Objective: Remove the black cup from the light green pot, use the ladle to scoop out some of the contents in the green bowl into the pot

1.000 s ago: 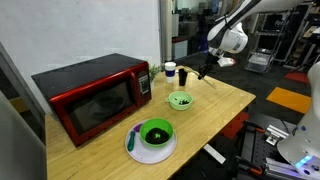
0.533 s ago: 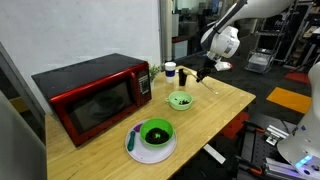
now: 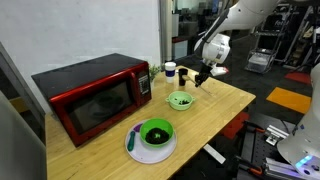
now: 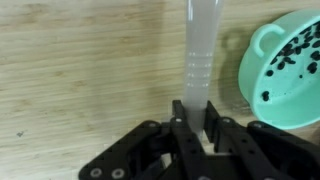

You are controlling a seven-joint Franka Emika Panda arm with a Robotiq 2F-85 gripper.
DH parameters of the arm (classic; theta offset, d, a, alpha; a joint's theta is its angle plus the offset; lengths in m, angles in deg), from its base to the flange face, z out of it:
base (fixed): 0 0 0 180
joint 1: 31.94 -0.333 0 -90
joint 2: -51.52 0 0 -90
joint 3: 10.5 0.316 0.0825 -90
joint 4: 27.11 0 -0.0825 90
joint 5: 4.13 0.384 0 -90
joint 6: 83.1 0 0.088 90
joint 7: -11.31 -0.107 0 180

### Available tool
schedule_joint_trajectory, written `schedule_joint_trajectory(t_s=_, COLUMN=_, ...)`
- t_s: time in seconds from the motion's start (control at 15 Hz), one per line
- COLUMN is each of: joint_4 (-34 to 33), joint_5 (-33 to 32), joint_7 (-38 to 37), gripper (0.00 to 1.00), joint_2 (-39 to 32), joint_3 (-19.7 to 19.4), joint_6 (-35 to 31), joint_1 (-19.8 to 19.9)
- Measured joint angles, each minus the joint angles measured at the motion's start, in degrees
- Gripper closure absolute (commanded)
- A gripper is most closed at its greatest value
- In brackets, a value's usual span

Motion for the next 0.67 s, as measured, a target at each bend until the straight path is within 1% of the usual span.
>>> schedule_joint_trajectory(t_s=0.07, joint_4=-0.69, joint_5=0.13, joint_7=0.00, gripper=0.94, joint_2=-1.16, joint_3=0.60, joint_6=0.21, joint_1=0.58)
schedule_joint_trajectory(t_s=0.13, joint_4=-1.36, joint_5=-1.15, joint_7=-0.43, gripper=0.94, joint_2=-1.76, joint_3=3.31, joint_6=-0.46, joint_1=3.05)
schedule_joint_trajectory(t_s=0.2, joint_4=-1.94, joint_5=-2.97, joint_7=-1.25, gripper=0.94, joint_2=-1.77, joint_3=7.68, joint_6=-1.54, joint_1=6.95)
schedule_joint_trajectory(t_s=0.27, joint_4=-2.45, joint_5=-2.81, joint_7=-1.00, gripper=0.94, joint_2=-2.12, joint_3=9.88, joint_6=-1.74, joint_1=8.96)
schedule_joint_trajectory(t_s=0.33, joint_4=-2.91, joint_5=-4.07, joint_7=-1.11, gripper=0.94, joint_2=-2.42, joint_3=12.17, joint_6=-2.37, joint_1=11.39)
schedule_joint_trajectory(t_s=0.4, joint_4=-3.33, joint_5=-6.31, joint_7=-1.96, gripper=0.94, joint_2=-2.43, joint_3=16.34, joint_6=-3.55, joint_1=15.36)
schedule_joint_trajectory(t_s=0.47, joint_4=-3.73, joint_5=-6.47, joint_7=-1.84, gripper=0.53, joint_2=-2.73, joint_3=18.09, joint_6=-3.82, joint_1=17.01)
schedule_joint_trajectory(t_s=0.53, joint_4=-4.00, joint_5=-6.36, joint_7=-1.37, gripper=0.51, joint_2=-3.25, joint_3=18.11, joint_6=-3.77, joint_1=17.27)
schedule_joint_trajectory(t_s=0.6, joint_4=-4.16, joint_5=-6.36, joint_7=-1.18, gripper=0.46, joint_2=-3.65, joint_3=18.12, joint_6=-3.77, joint_1=17.39)
schedule_joint_trajectory(t_s=0.67, joint_4=-4.37, joint_5=-6.37, joint_7=-1.08, gripper=0.38, joint_2=-4.02, joint_3=18.21, joint_6=-3.78, joint_1=17.36)
